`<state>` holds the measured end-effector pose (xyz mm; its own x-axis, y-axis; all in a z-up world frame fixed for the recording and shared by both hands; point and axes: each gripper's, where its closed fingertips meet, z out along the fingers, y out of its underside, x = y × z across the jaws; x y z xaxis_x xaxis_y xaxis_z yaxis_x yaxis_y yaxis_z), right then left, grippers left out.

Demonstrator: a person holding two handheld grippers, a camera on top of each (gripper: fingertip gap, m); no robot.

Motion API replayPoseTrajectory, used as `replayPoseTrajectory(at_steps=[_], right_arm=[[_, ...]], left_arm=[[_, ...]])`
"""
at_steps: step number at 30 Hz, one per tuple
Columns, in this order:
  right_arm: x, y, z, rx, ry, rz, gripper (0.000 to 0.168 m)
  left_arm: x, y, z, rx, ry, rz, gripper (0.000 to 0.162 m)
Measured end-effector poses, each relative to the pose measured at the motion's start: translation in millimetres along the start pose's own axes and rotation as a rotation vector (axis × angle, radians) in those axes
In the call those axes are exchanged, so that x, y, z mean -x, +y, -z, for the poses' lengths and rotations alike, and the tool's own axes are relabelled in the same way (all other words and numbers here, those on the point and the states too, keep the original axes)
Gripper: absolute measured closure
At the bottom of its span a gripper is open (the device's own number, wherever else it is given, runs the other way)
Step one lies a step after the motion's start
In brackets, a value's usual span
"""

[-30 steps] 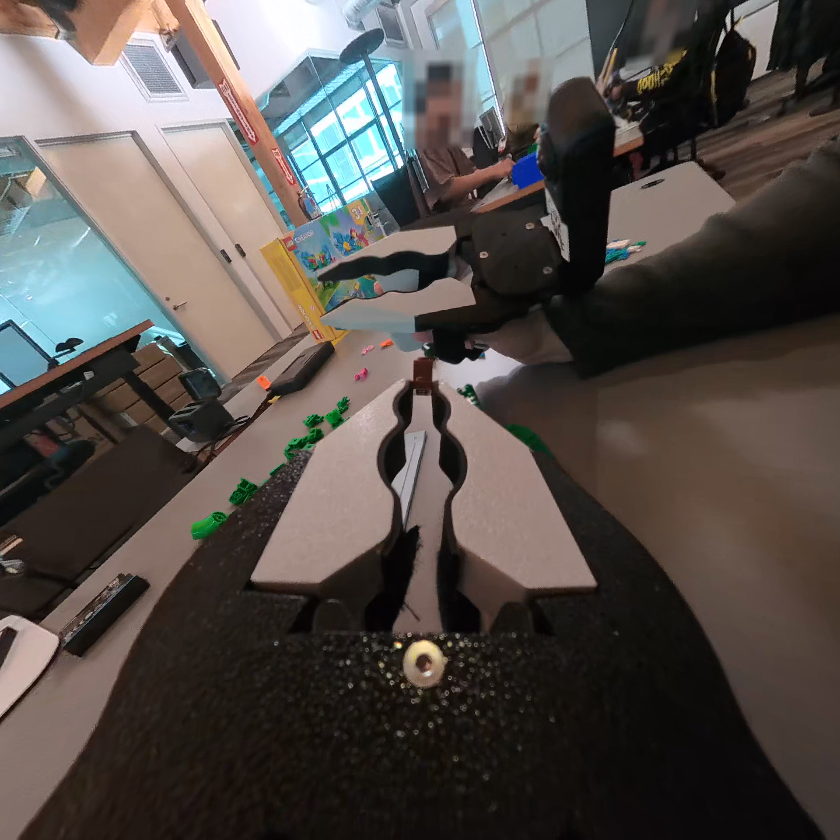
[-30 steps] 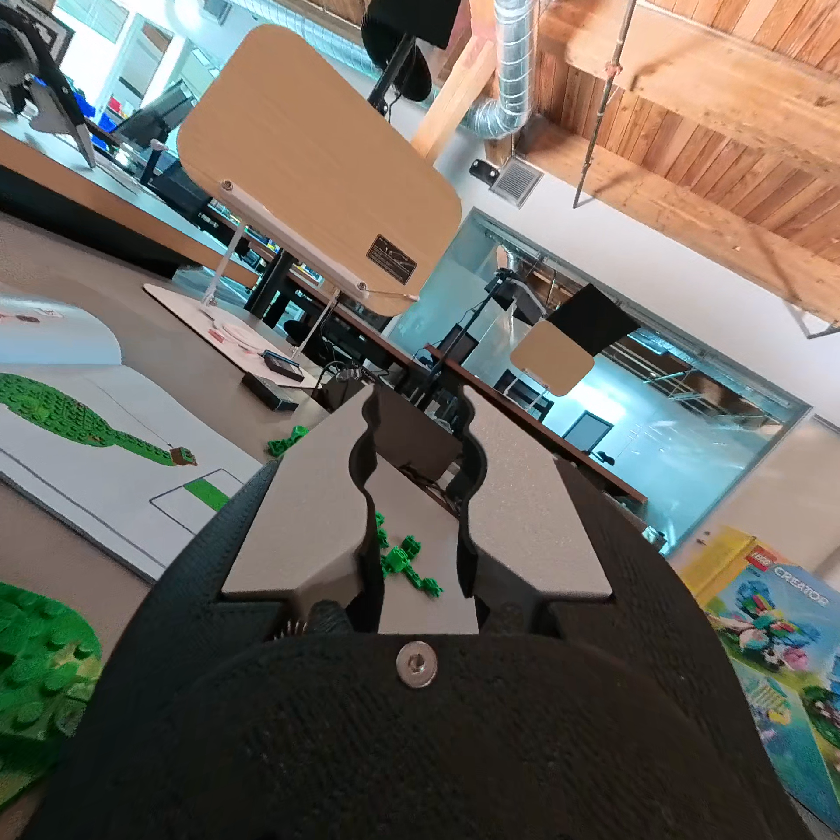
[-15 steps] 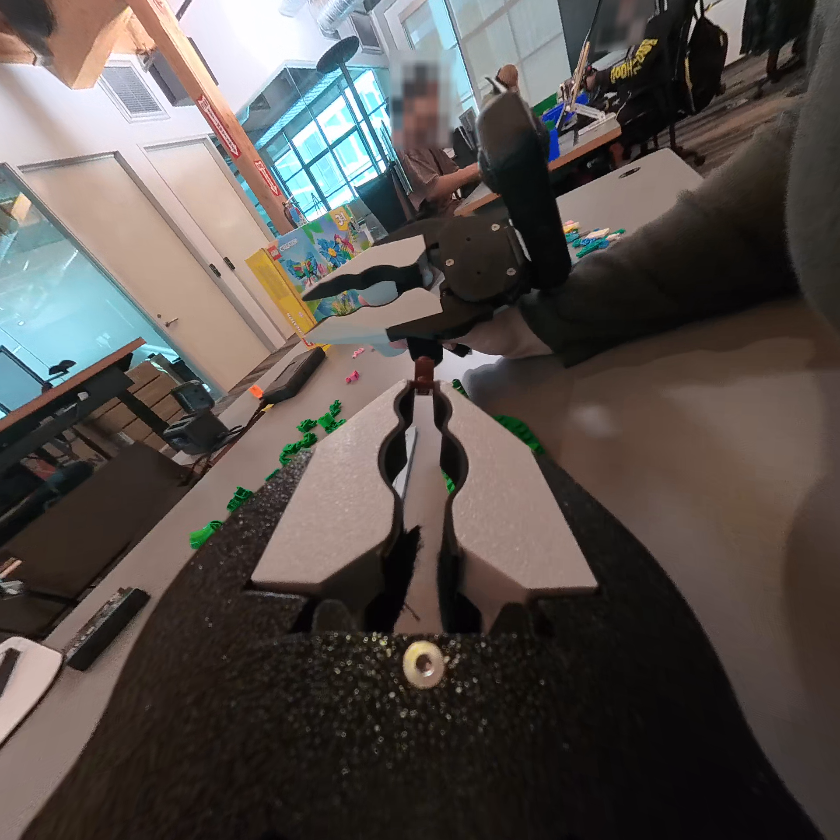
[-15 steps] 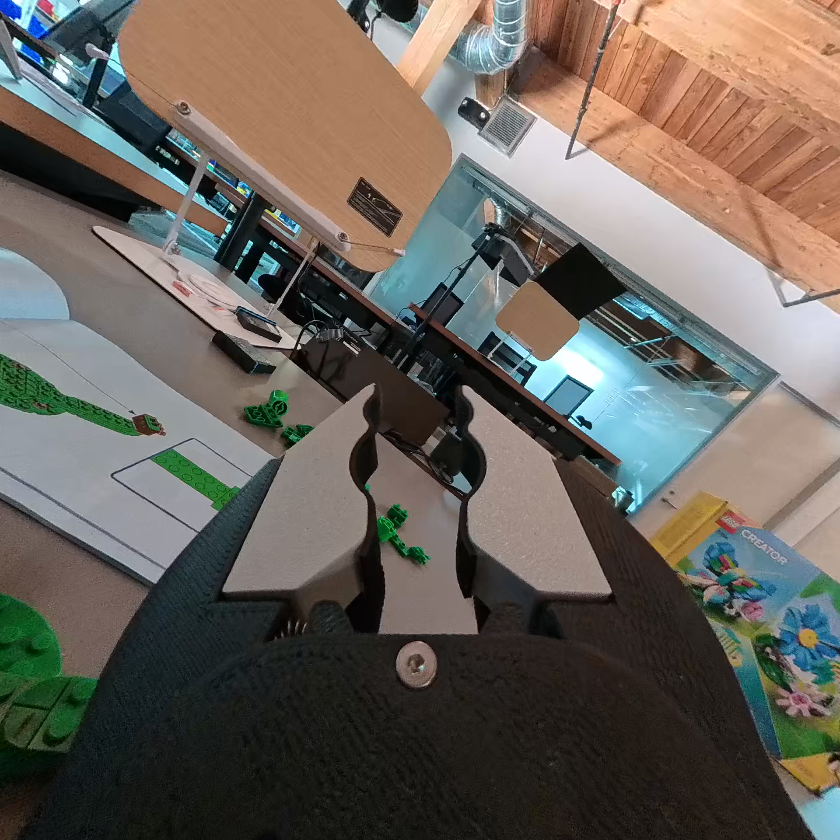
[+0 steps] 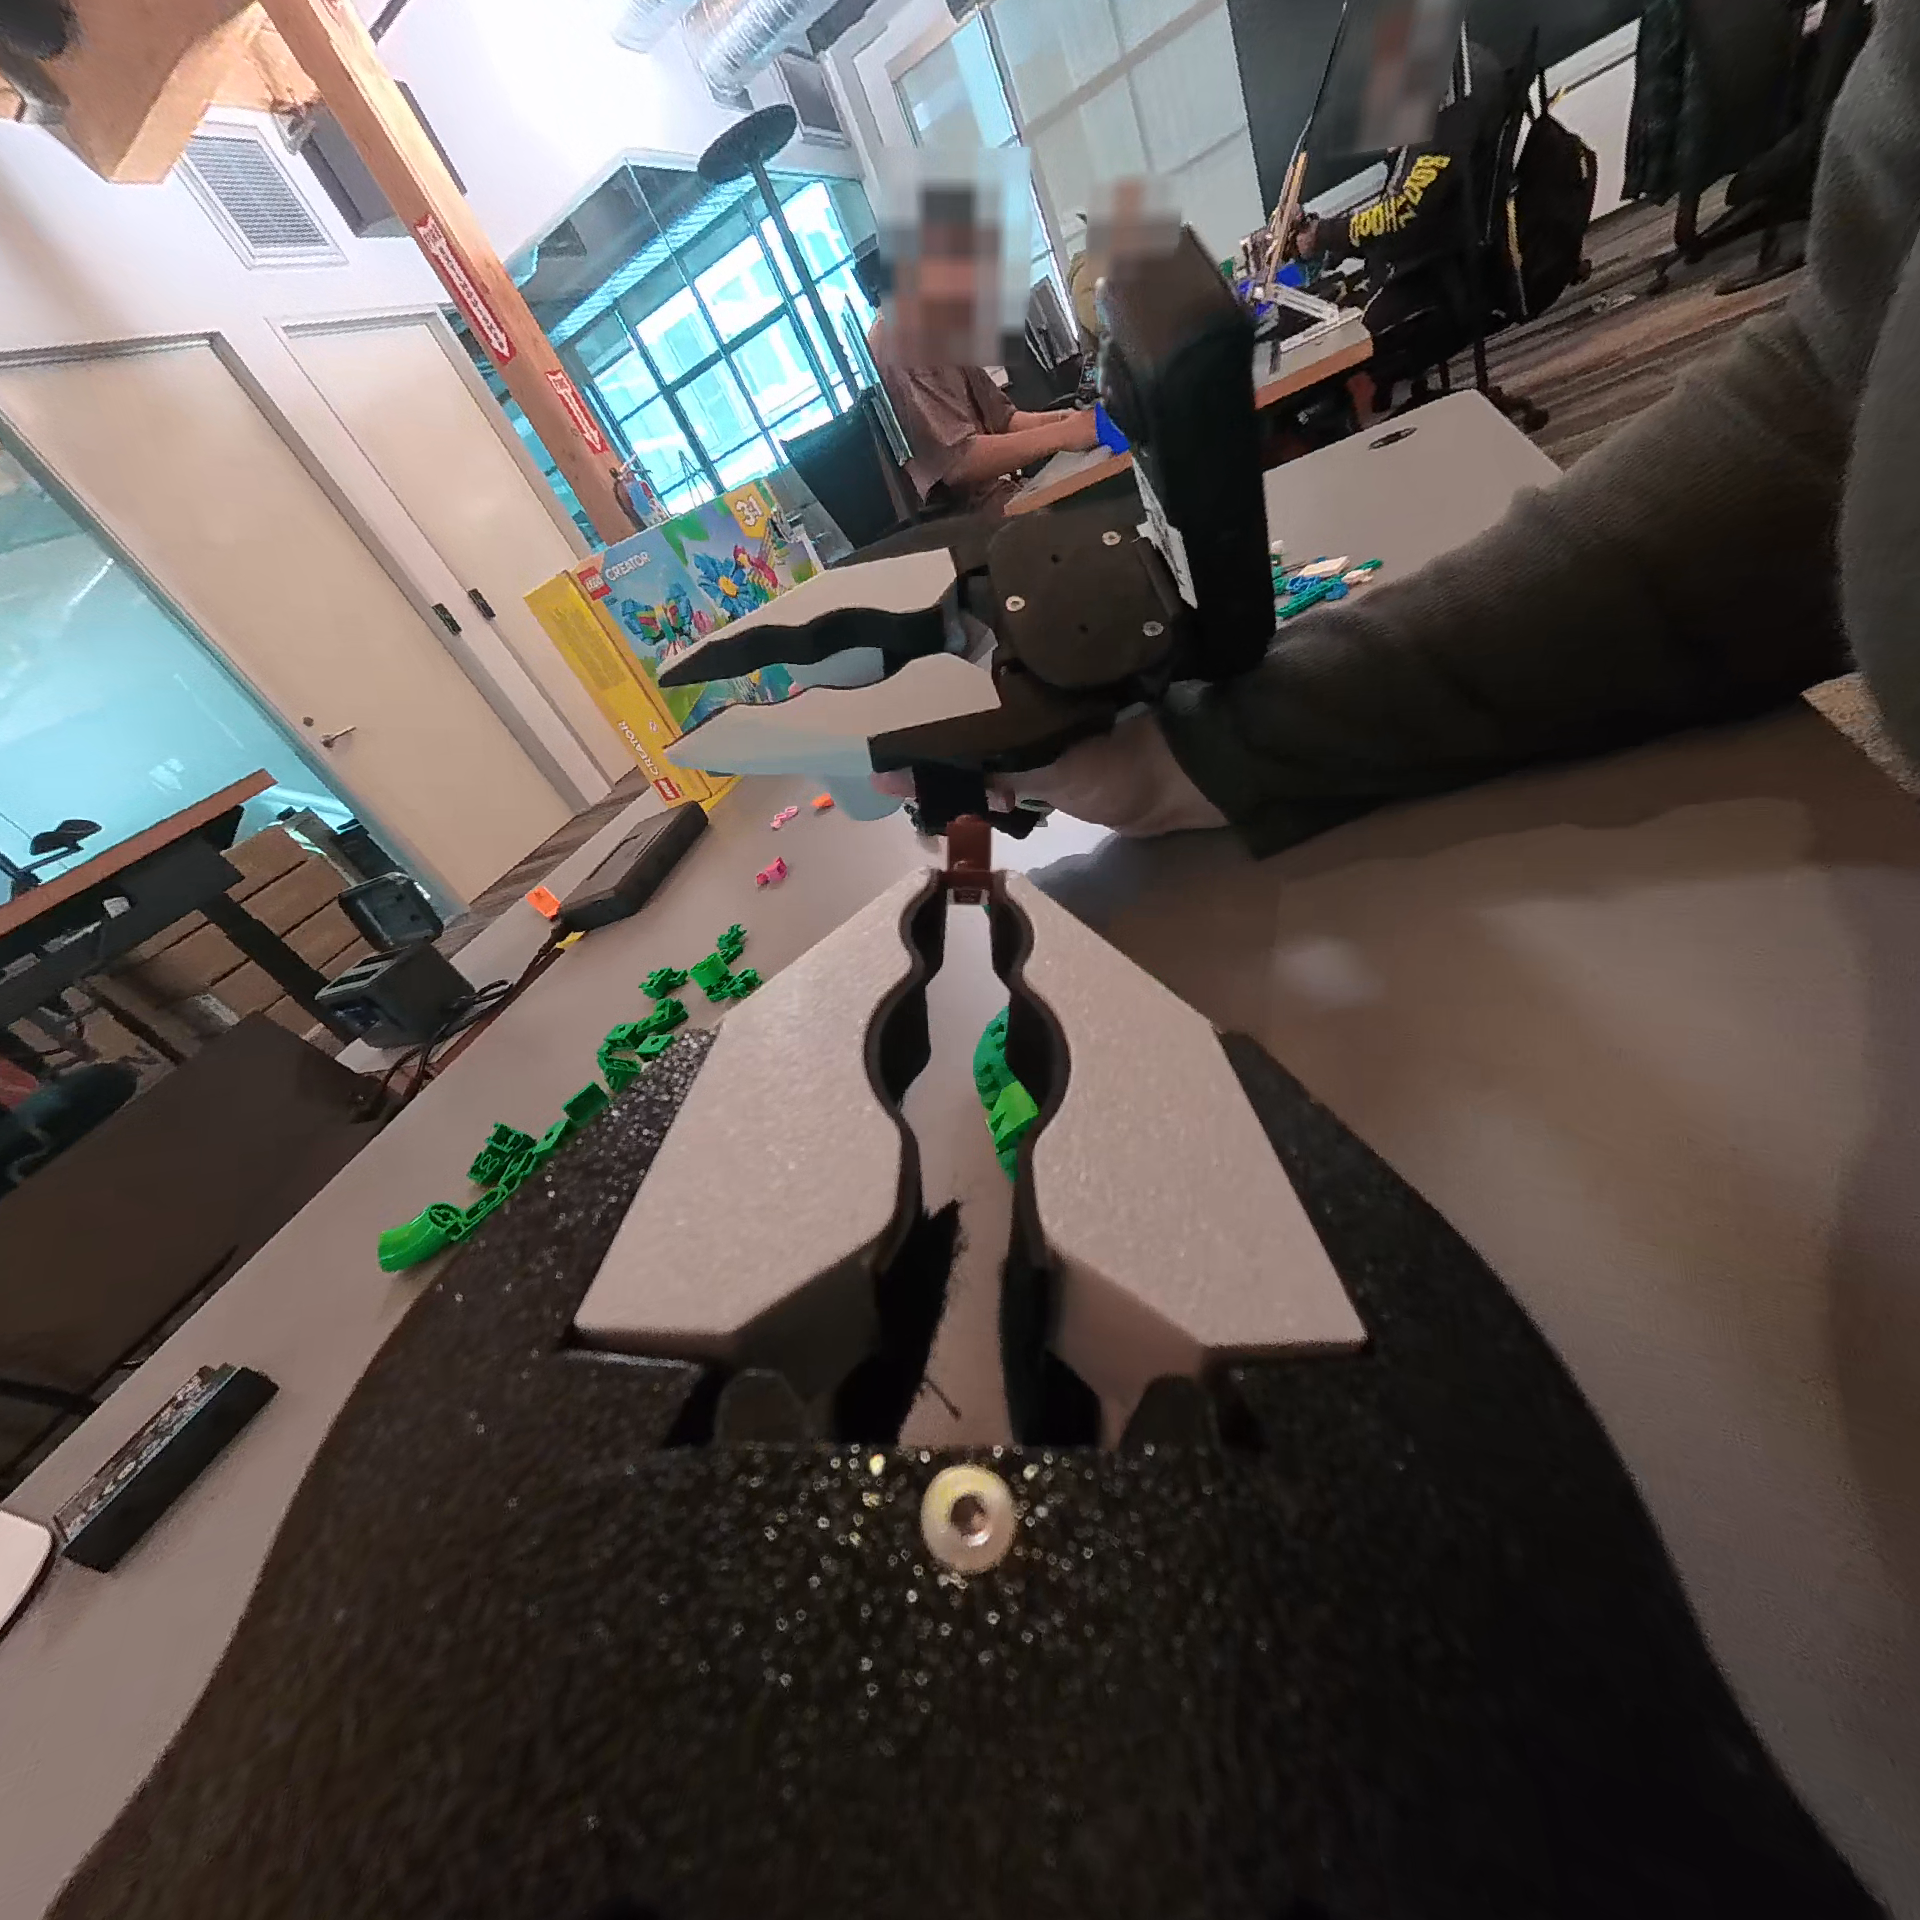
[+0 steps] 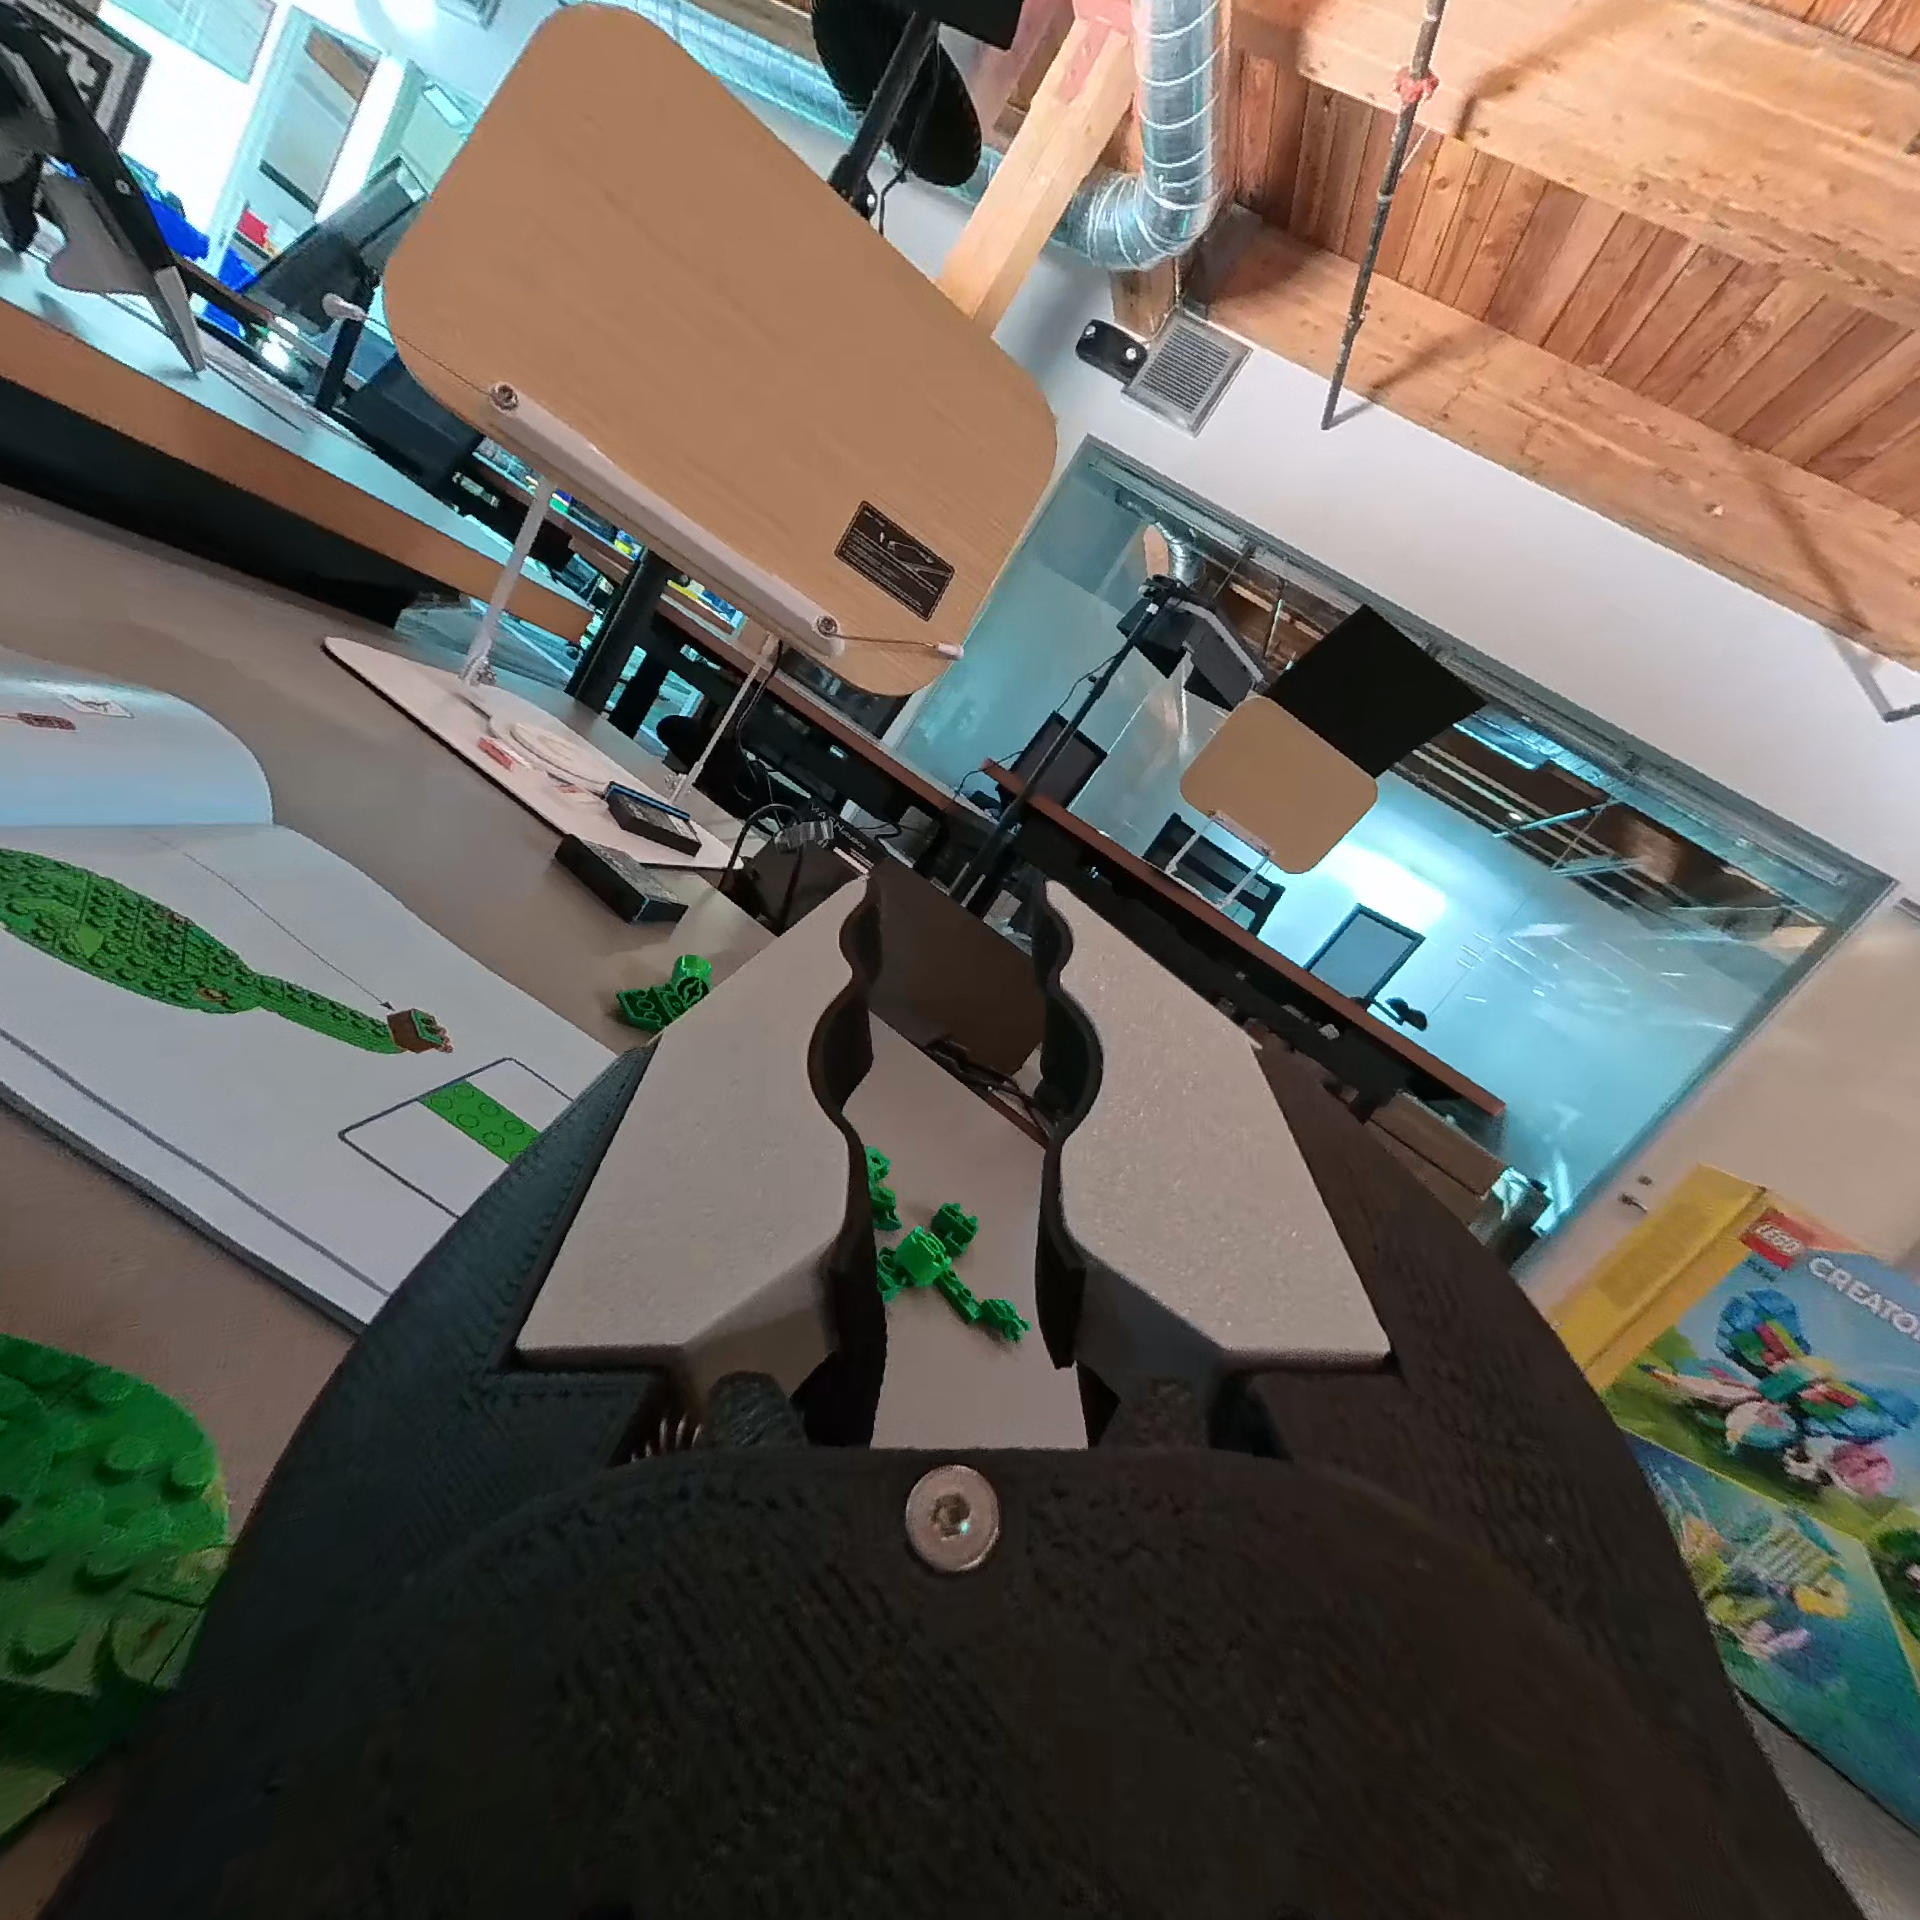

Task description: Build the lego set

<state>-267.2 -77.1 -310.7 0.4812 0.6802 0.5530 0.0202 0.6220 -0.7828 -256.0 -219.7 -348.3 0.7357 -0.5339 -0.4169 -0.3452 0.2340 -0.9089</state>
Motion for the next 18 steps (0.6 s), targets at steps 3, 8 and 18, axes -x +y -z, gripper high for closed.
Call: replayPoseTrajectory(at_steps=[3,8,18], right_arm=[[2.1,0.5,-0.4,0.002,-0.009,0.009,0.142],[2.4,2.4,-1.1,0.009,-0.012,0.009,0.143],[4.1,-0.3,-0.8,-0.015,-0.036,-0.031,0.144]], left_arm=[[-0.9,1.4,-0.6,0.006,0.005,-0.001,0.156],[-0.7,3.2,-1.2,0.013,0.009,0.008,0.156],[-4.1,4.9,-1.8,0.021,0.034,0.009,0.156]])
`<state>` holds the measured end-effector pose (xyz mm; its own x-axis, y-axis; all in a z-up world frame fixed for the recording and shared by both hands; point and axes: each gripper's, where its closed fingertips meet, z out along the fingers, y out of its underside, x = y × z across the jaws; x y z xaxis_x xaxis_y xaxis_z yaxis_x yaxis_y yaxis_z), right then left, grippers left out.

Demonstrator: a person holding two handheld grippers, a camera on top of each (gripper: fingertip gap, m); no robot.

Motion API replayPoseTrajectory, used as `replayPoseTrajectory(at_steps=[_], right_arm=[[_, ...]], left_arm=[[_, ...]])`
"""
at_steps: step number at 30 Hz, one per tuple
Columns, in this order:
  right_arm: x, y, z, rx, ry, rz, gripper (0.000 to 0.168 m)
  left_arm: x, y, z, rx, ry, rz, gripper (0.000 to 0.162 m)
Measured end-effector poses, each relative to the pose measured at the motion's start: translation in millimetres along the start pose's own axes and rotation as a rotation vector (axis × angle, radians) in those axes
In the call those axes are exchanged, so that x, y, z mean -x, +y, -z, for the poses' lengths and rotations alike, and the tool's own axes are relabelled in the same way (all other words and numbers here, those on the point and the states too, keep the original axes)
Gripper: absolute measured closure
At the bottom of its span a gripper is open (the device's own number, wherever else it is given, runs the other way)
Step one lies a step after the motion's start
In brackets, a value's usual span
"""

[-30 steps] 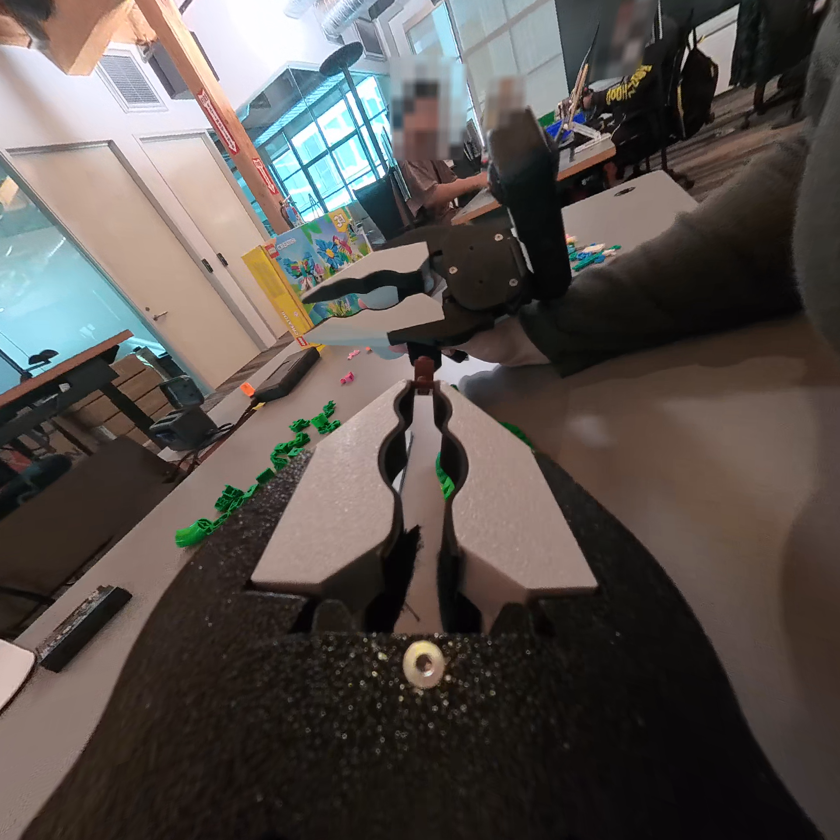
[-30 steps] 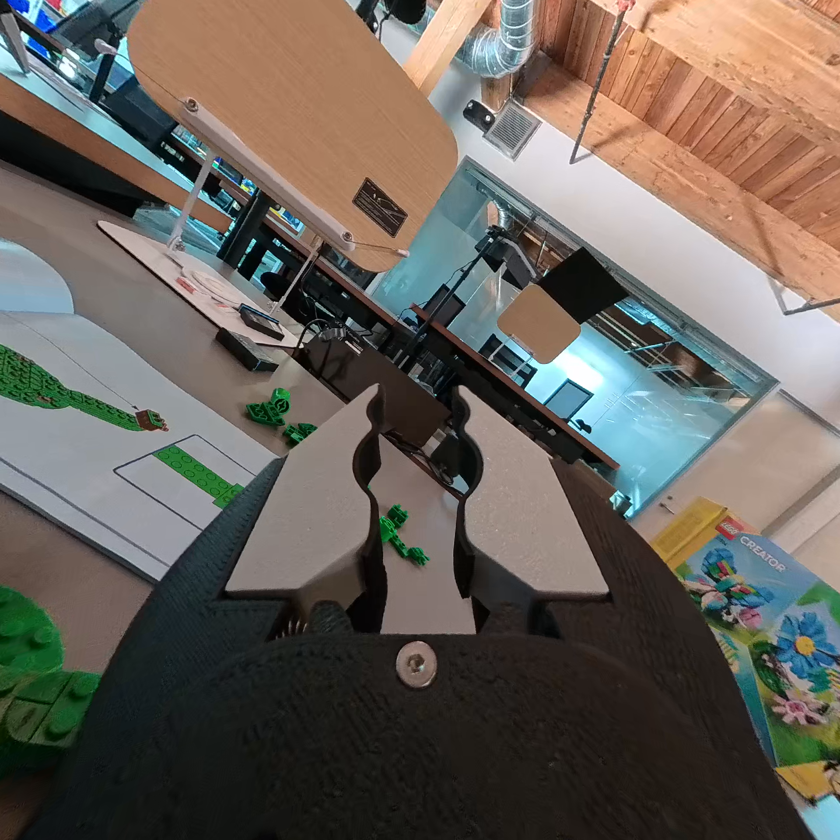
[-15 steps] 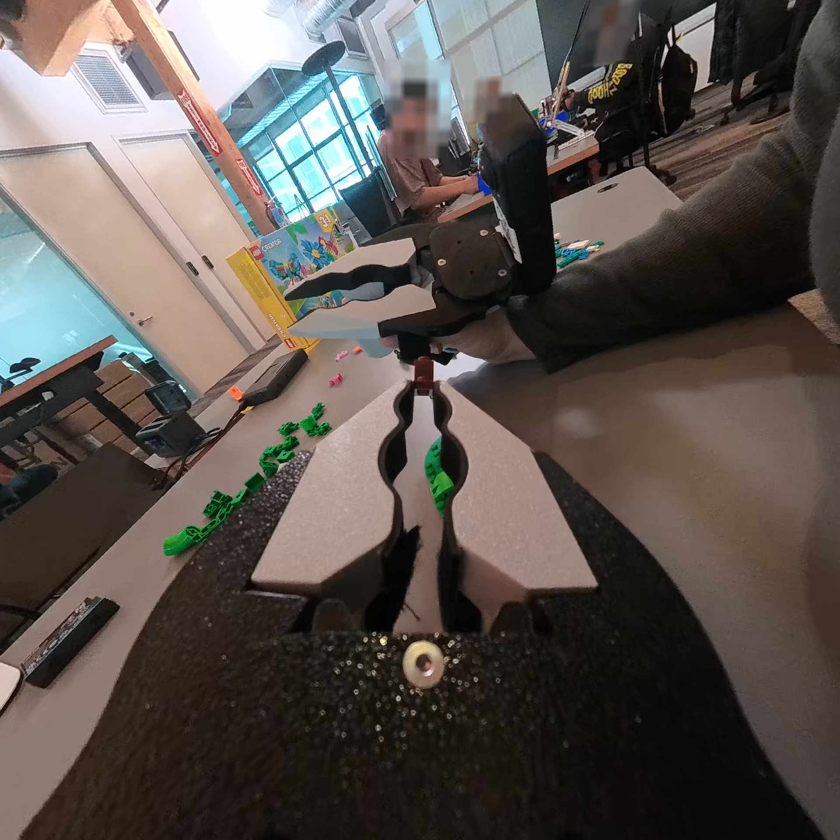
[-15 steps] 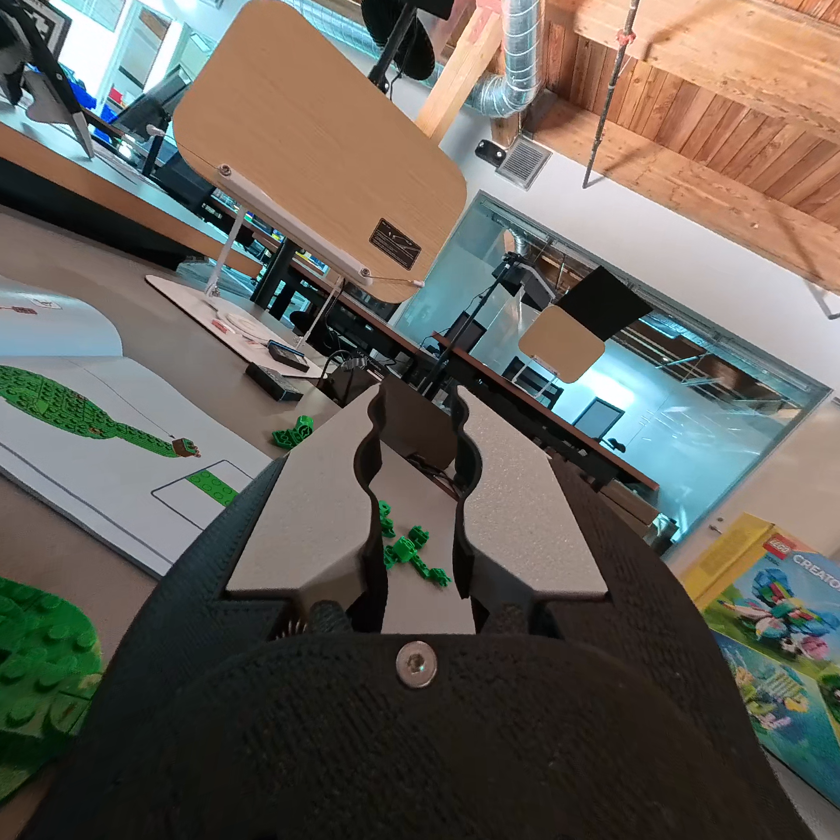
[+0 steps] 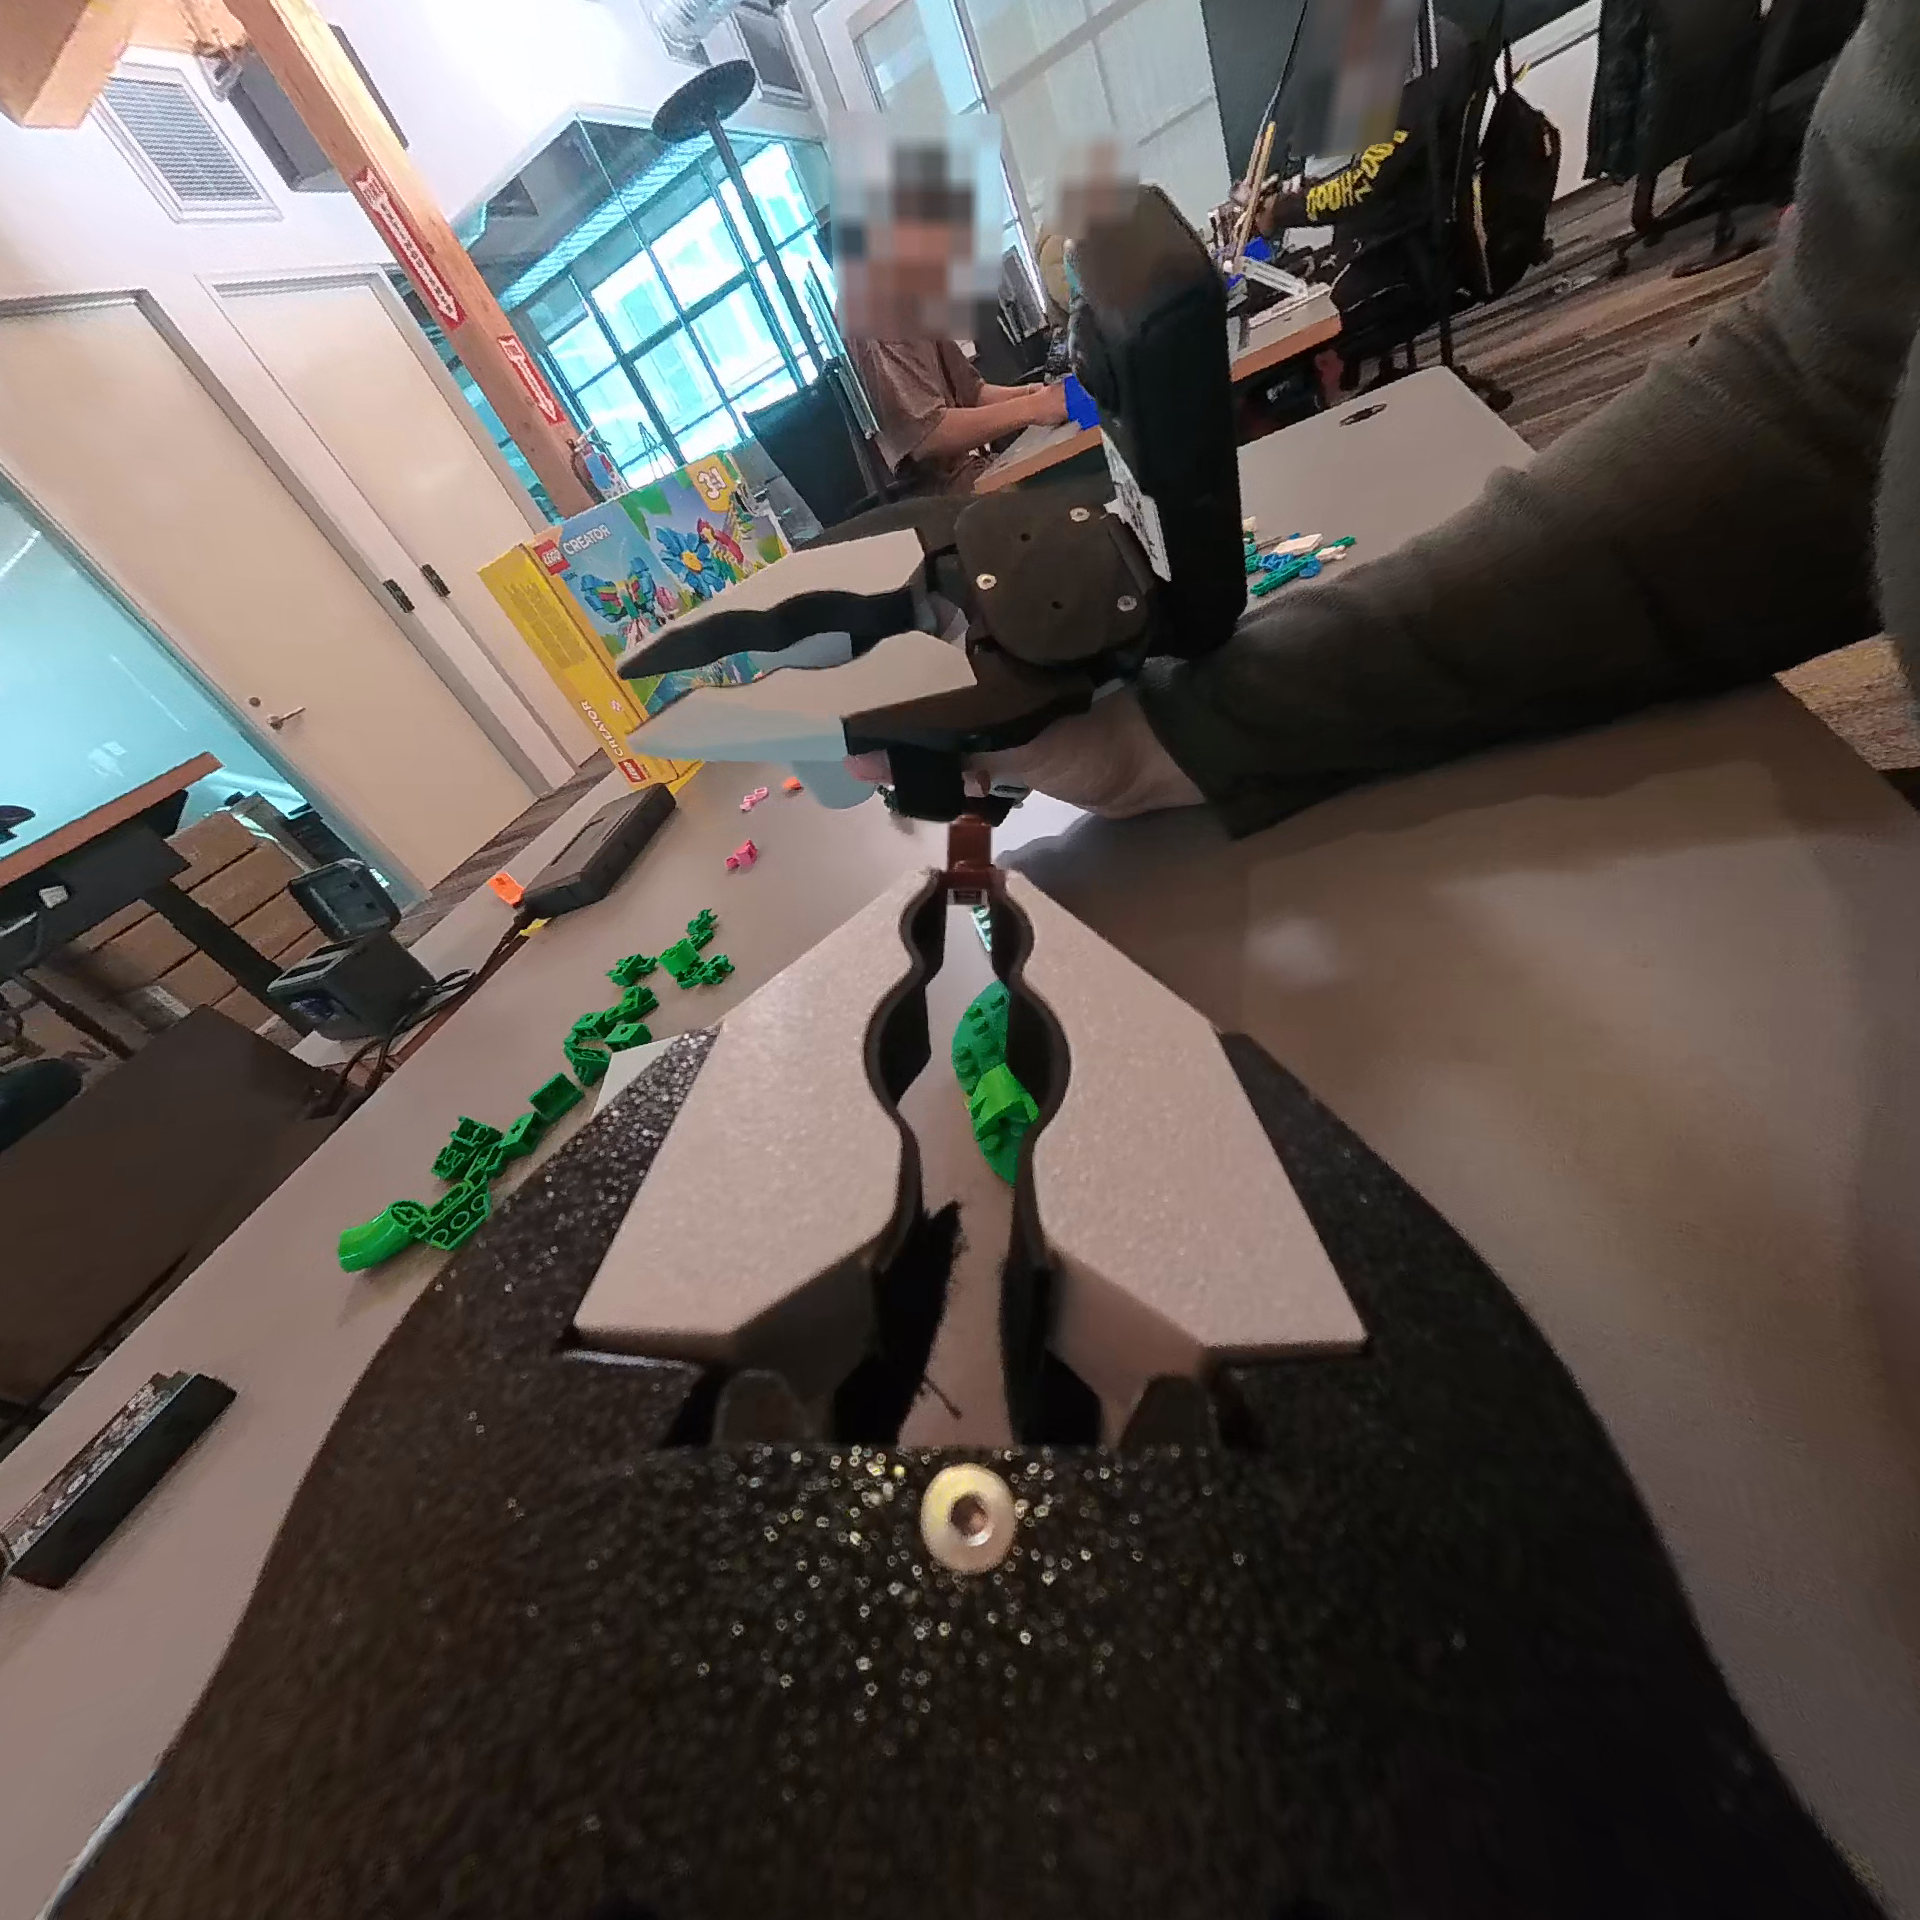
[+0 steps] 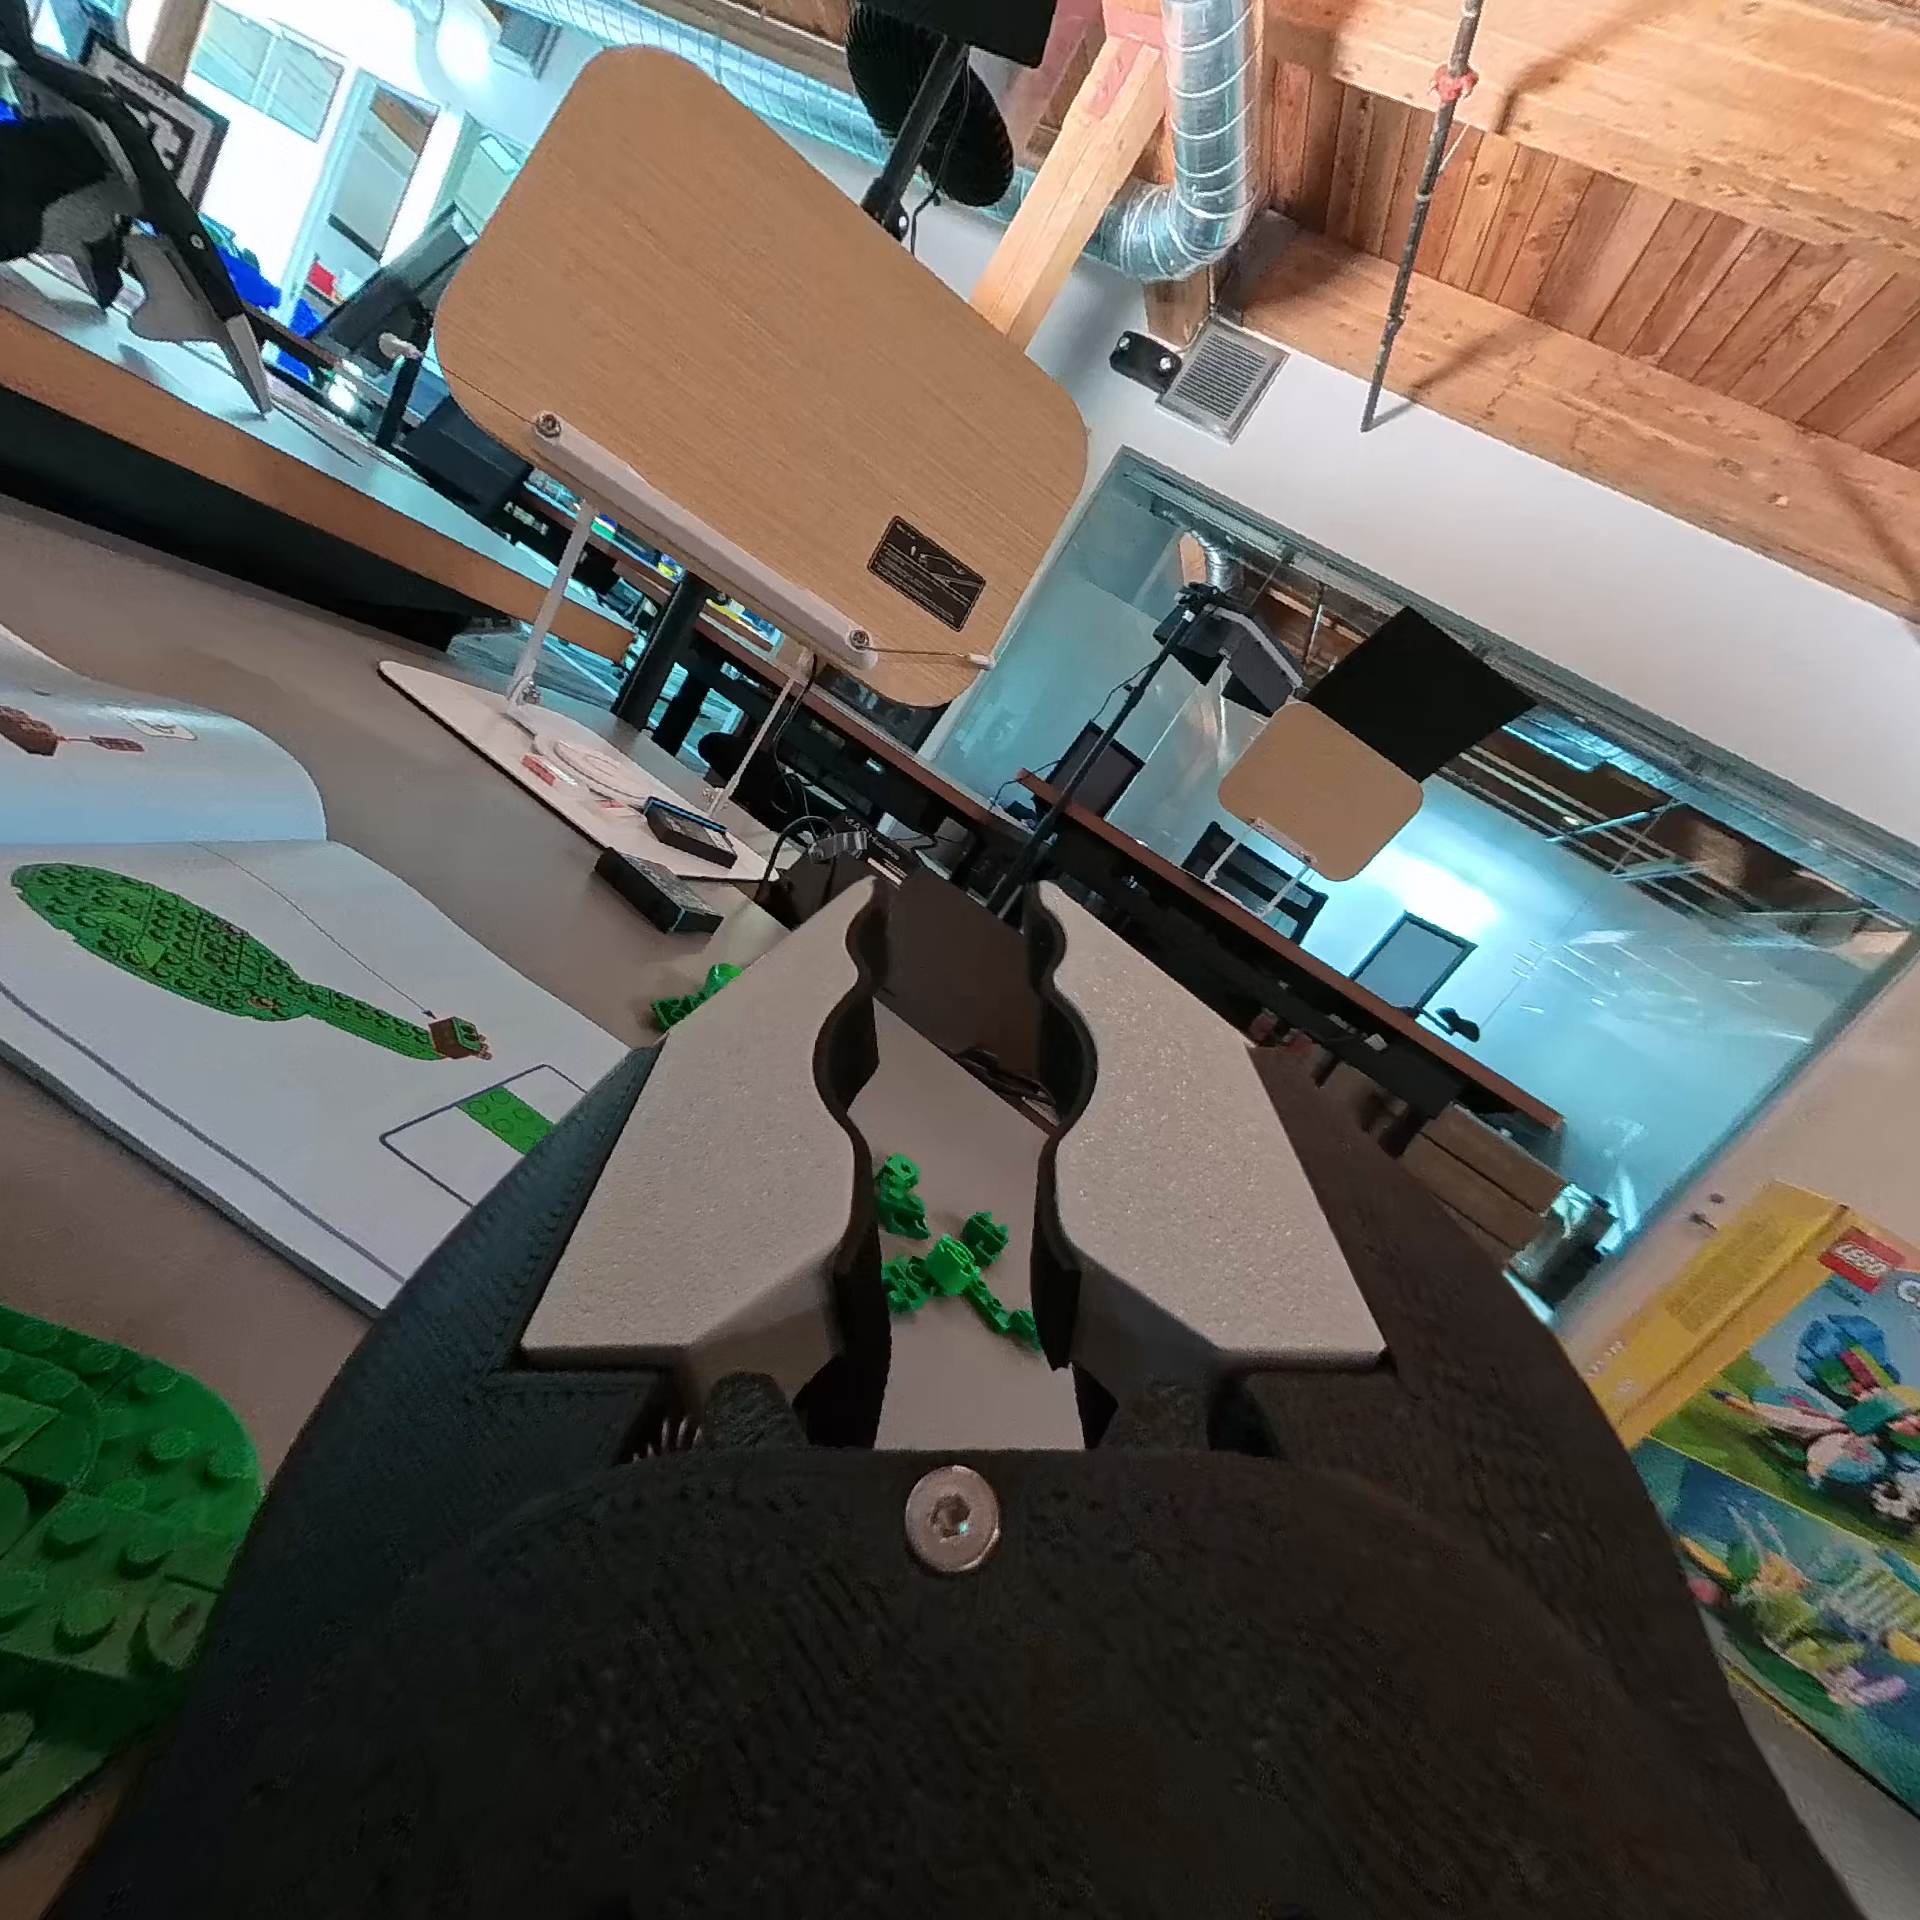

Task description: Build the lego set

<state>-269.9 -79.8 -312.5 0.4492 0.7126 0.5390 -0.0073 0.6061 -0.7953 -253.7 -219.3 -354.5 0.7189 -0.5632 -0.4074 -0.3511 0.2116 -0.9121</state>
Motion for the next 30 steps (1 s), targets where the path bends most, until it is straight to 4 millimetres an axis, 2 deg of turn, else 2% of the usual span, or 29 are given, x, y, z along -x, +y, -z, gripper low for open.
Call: replayPoseTrajectory(at_steps=[3,6,8,11,13,15,16,18,21,22,24,26,27,30], right_arm=[[-3,-3,1,-0.018,-0.002,-0.04,0.144],[-19,-6,5,-0.033,0.032,-0.099,0.143],[-39,-8,13,-0.047,0.089,-0.095,0.143],[-85,-17,32,-0.042,0.218,0.018,0.143],[-123,-25,53,0.017,0.293,0.214,0.143],[-172,-21,88,0.14,0.41,0.381,0.143],[-197,-17,109,0.183,0.476,0.397,0.144],[-233,0,142,0.276,0.498,0.282,0.144],[-262,43,181,0.503,0.441,0.067,0.142],[-275,56,197,0.579,0.476,0.03,0.131],[-300,72,226,0.671,0.569,0.011,0.127],[-305,85,241,0.709,0.545,-0.071,0.128],[-299,91,244,0.722,0.486,-0.13,0.133],[-256,109,245,0.777,0.191,-0.326,0.143]], left_arm=[[0,0,0,0.002,0.001,-0.003,0.156],[-2,6,-2,0.042,0.001,-0.034,0.156],[-4,8,-3,0.058,0.004,-0.055,0.156],[-2,8,-3,0.055,0.0,-0.045,0.156],[0,8,-3,0.053,-0.008,-0.03,0.156],[1,8,-3,0.054,-0.004,-0.022,0.156],[1,8,-3,0.056,-0.003,-0.02,0.156],[1,9,-3,0.064,0.002,-0.013,0.156],[5,11,-4,0.073,0.0,0.023,0.156],[6,11,-4,0.075,0.001,0.039,0.156],[6,14,-5,0.095,0.008,0.056,0.156],[6,17,-6,0.114,0.0,0.038,0.156],[6,17,-7,0.12,-0.009,0.022,0.156],[9,20,-8,0.138,-0.036,0.0,0.156]])
